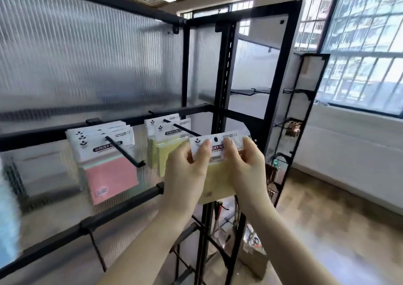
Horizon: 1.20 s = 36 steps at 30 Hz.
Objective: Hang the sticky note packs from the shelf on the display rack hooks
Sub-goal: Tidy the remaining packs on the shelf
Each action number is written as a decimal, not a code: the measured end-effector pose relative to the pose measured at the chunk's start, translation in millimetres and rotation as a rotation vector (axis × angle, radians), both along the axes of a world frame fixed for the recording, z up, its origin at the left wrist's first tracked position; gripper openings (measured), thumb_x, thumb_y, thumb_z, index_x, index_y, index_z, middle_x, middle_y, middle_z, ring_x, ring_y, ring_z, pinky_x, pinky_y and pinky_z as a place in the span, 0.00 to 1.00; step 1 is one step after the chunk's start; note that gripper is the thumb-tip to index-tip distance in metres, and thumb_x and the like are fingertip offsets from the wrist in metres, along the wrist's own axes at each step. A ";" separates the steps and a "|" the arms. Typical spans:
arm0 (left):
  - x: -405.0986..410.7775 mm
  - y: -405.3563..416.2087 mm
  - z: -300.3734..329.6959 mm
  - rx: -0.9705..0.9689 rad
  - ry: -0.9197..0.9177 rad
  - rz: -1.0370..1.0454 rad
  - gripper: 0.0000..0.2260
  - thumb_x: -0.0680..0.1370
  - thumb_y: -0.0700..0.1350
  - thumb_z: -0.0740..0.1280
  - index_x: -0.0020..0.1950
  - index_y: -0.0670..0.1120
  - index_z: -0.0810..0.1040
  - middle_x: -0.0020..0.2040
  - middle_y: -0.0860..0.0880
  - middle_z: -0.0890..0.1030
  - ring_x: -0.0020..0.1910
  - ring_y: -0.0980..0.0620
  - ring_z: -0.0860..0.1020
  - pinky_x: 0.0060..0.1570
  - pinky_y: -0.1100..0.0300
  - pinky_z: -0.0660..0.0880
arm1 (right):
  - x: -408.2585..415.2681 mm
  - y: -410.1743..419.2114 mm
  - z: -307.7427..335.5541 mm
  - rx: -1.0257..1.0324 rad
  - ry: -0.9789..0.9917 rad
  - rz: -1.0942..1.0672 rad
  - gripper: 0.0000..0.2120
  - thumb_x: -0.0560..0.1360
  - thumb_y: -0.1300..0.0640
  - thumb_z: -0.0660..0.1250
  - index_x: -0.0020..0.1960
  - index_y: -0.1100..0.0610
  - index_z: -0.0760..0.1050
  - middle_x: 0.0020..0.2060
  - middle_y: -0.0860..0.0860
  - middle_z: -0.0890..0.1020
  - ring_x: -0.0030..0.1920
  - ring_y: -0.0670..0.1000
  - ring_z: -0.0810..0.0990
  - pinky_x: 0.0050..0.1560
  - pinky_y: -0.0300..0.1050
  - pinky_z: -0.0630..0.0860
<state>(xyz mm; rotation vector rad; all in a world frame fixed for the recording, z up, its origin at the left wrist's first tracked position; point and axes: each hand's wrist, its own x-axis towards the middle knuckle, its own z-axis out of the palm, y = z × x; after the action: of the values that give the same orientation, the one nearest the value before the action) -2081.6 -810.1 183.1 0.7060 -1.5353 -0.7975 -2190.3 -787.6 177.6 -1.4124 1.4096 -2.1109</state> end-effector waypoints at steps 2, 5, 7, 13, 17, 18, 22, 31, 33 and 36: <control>-4.8 -6.1 -4.1 -0.010 0.018 0.010 0.24 0.77 0.57 0.62 0.42 0.34 0.74 0.35 0.34 0.74 0.33 0.39 0.72 0.34 0.48 0.70 | -3.9 -9.7 -2.2 -0.007 -0.002 0.036 0.16 0.77 0.55 0.66 0.34 0.59 0.66 0.25 0.43 0.70 0.27 0.41 0.66 0.28 0.32 0.65; -9.3 -13.1 -9.9 -0.053 0.035 0.064 0.23 0.77 0.57 0.63 0.39 0.36 0.74 0.32 0.37 0.73 0.31 0.42 0.71 0.29 0.58 0.67 | -8.8 -18.6 -4.2 -0.040 0.007 0.113 0.17 0.78 0.56 0.66 0.33 0.55 0.65 0.24 0.42 0.68 0.26 0.40 0.64 0.27 0.30 0.62; -13.0 -16.4 -12.5 -0.075 0.037 0.118 0.21 0.77 0.57 0.65 0.39 0.38 0.76 0.32 0.40 0.74 0.31 0.44 0.72 0.29 0.58 0.67 | -13.0 -24.7 -5.9 -0.062 0.008 0.175 0.19 0.78 0.58 0.66 0.30 0.48 0.66 0.23 0.40 0.69 0.24 0.38 0.65 0.27 0.28 0.62; -17.4 -29.7 -24.6 -0.163 0.090 0.387 0.05 0.76 0.51 0.66 0.46 0.53 0.71 0.35 0.53 0.74 0.33 0.59 0.72 0.35 0.72 0.69 | -20.6 -59.2 -14.6 -0.013 0.077 0.383 0.11 0.76 0.54 0.68 0.37 0.45 0.71 0.29 0.38 0.75 0.30 0.38 0.71 0.34 0.29 0.67; -16.0 -48.7 -35.7 -0.002 0.217 0.560 0.13 0.72 0.53 0.70 0.50 0.51 0.70 0.43 0.47 0.73 0.41 0.55 0.73 0.46 0.63 0.71 | -24.4 -92.5 -23.4 0.038 0.078 0.448 0.08 0.75 0.57 0.70 0.46 0.48 0.70 0.38 0.37 0.78 0.36 0.36 0.75 0.39 0.28 0.70; -14.8 -53.8 -38.8 0.031 0.227 0.594 0.14 0.72 0.52 0.70 0.50 0.48 0.70 0.43 0.47 0.73 0.42 0.53 0.72 0.46 0.60 0.71 | -24.7 -100.4 -26.2 0.061 0.087 0.450 0.08 0.75 0.56 0.70 0.48 0.48 0.70 0.42 0.40 0.78 0.39 0.36 0.75 0.41 0.27 0.70; -11.9 -70.0 -46.4 0.085 0.225 0.748 0.13 0.74 0.49 0.71 0.48 0.46 0.70 0.43 0.49 0.73 0.42 0.51 0.72 0.44 0.65 0.69 | -25.0 -127.0 -37.5 0.186 0.116 0.497 0.10 0.75 0.52 0.69 0.53 0.50 0.70 0.49 0.49 0.77 0.47 0.41 0.76 0.44 0.26 0.70; -11.7 -91.2 -52.1 0.270 0.175 0.830 0.12 0.79 0.51 0.64 0.42 0.43 0.74 0.31 0.51 0.74 0.31 0.50 0.75 0.26 0.62 0.72 | -8.0 -152.9 -44.0 0.286 0.109 0.641 0.06 0.77 0.54 0.67 0.47 0.52 0.70 0.41 0.44 0.76 0.40 0.39 0.74 0.35 0.23 0.68; -11.8 -94.3 -51.3 0.312 0.141 0.850 0.11 0.80 0.49 0.63 0.42 0.43 0.73 0.33 0.49 0.75 0.35 0.47 0.76 0.36 0.52 0.76 | -5.7 -158.0 -43.1 0.341 0.126 0.654 0.07 0.77 0.53 0.66 0.47 0.54 0.70 0.40 0.46 0.75 0.39 0.40 0.73 0.32 0.24 0.68; -16.2 -92.5 -53.6 0.406 0.122 0.811 0.11 0.81 0.48 0.61 0.42 0.43 0.74 0.34 0.48 0.75 0.33 0.48 0.75 0.40 0.50 0.76 | -7.9 -162.0 -43.1 0.404 0.149 0.656 0.11 0.77 0.49 0.66 0.49 0.57 0.72 0.40 0.47 0.75 0.38 0.43 0.73 0.32 0.31 0.67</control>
<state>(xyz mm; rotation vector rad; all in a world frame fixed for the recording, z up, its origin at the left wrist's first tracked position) -2097.8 -902.6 129.4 1.4276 -0.8452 -0.5064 -2198.2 -949.6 134.4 -1.5918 1.1169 -1.2623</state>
